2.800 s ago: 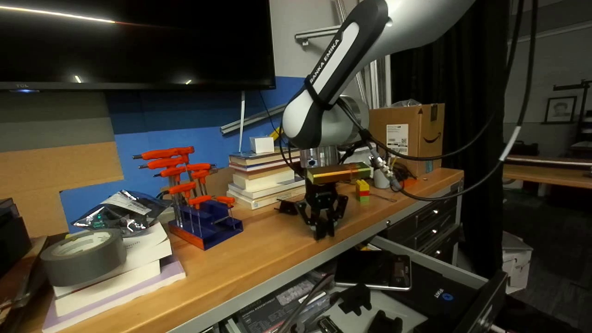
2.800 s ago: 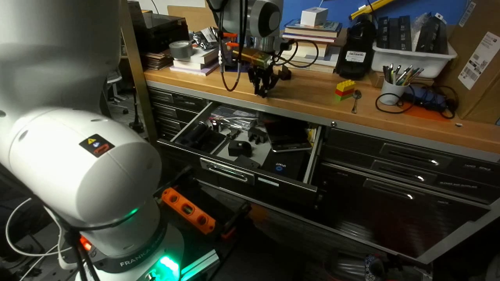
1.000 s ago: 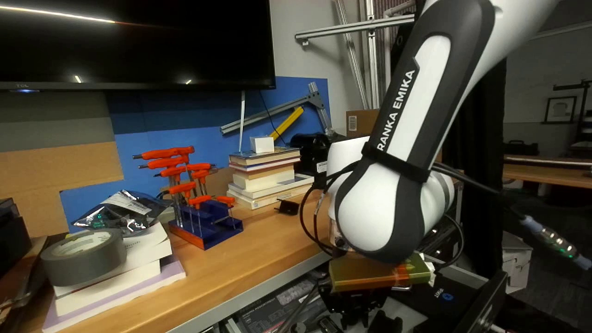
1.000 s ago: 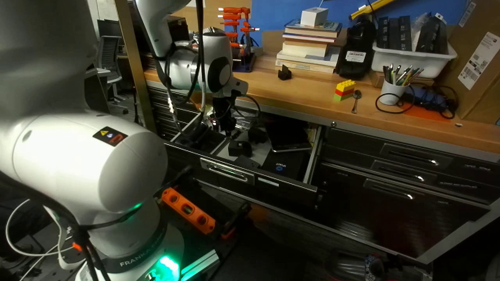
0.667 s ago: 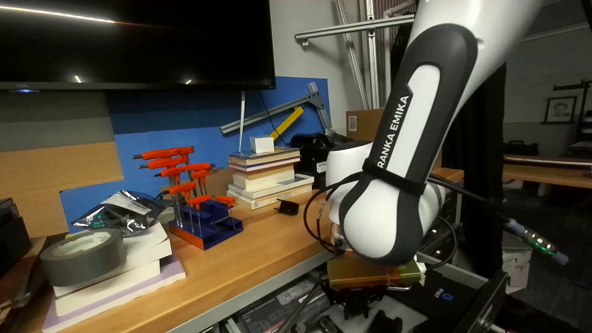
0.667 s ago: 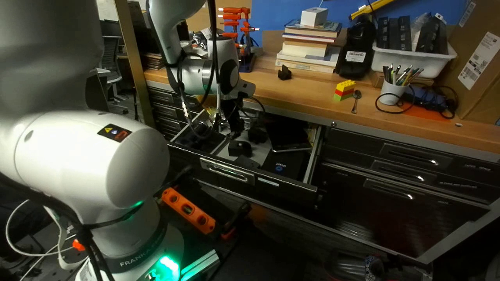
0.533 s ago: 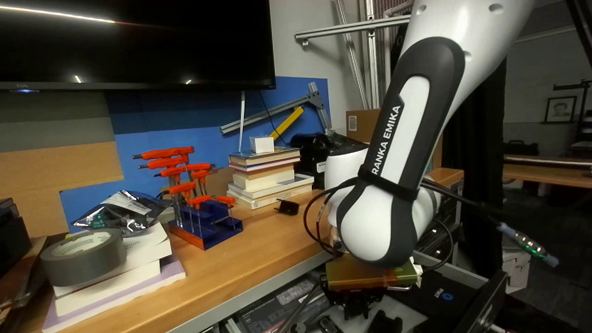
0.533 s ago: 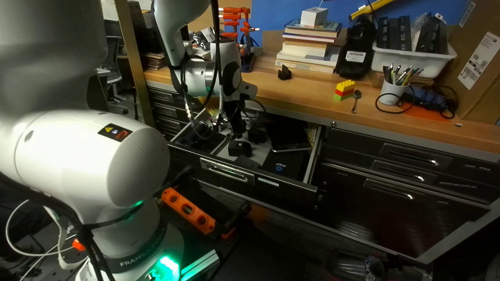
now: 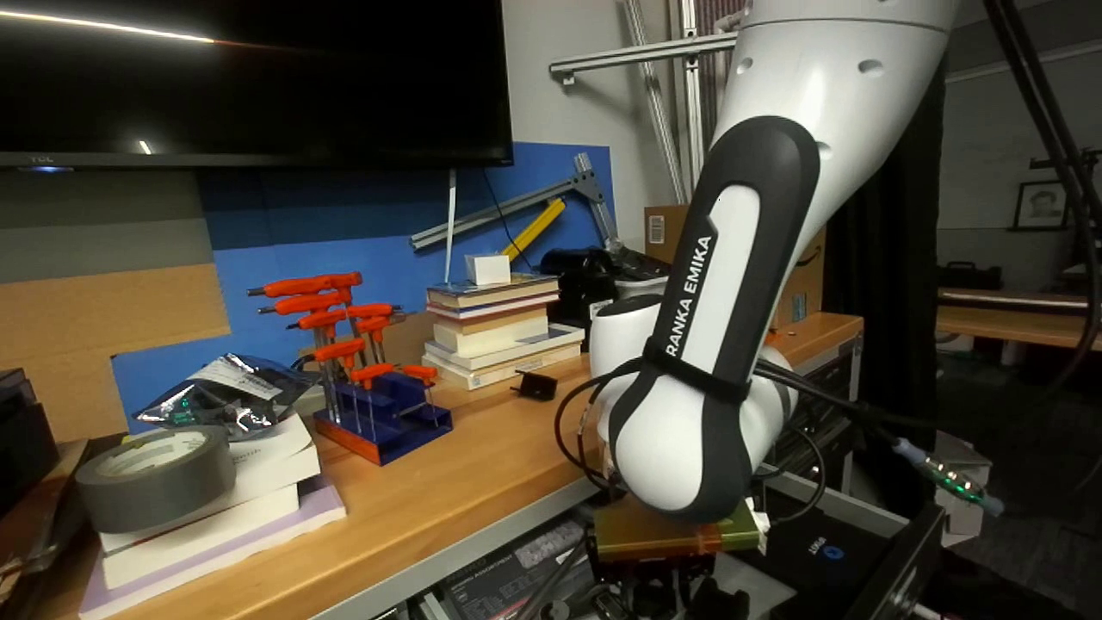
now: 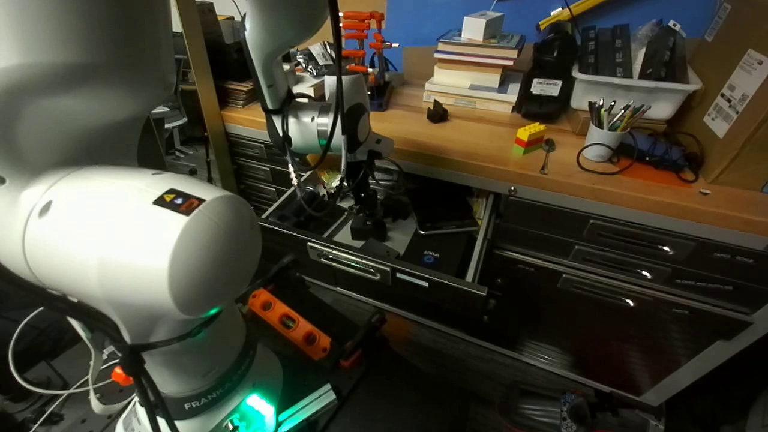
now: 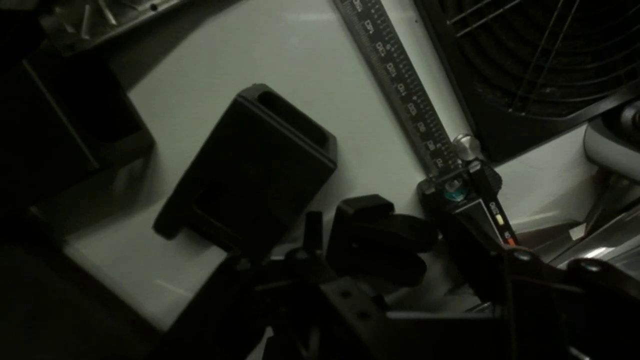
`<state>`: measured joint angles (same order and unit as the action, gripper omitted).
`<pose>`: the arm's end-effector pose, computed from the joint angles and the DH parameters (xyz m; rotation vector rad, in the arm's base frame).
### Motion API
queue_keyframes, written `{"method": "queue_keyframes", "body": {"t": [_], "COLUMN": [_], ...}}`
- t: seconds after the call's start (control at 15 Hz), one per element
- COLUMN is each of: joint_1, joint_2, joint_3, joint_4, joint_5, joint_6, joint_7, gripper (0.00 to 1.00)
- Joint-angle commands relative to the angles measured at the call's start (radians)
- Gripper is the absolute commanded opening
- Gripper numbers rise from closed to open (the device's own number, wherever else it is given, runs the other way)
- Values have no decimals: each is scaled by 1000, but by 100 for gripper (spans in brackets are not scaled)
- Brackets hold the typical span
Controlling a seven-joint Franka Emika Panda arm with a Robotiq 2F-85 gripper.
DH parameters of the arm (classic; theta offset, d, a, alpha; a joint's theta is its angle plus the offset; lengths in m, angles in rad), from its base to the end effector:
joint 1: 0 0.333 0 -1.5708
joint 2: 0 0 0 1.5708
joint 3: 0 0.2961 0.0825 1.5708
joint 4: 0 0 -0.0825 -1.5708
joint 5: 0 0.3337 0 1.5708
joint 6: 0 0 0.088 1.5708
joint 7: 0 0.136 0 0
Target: Remove the black objects from the countertop and place them in the open drawer, close the drawer
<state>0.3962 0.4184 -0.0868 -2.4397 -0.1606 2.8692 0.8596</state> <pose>0.4344 0.1433 0.1380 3.0222 -0.5938 0.0802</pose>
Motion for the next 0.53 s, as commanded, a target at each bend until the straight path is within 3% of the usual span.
{"method": "queue_keyframes", "body": {"t": [0.0, 0.2, 0.47], "joint_1": [21, -9, -83], "joint_2": [-27, -97, -252], "joint_3": [-17, 0, 63], "joint_4": [5, -4, 21], "joint_5": [19, 44, 87], "joint_6": [-23, -57, -218], "joint_7": [10, -15, -101], "gripper": [99, 100, 100]}}
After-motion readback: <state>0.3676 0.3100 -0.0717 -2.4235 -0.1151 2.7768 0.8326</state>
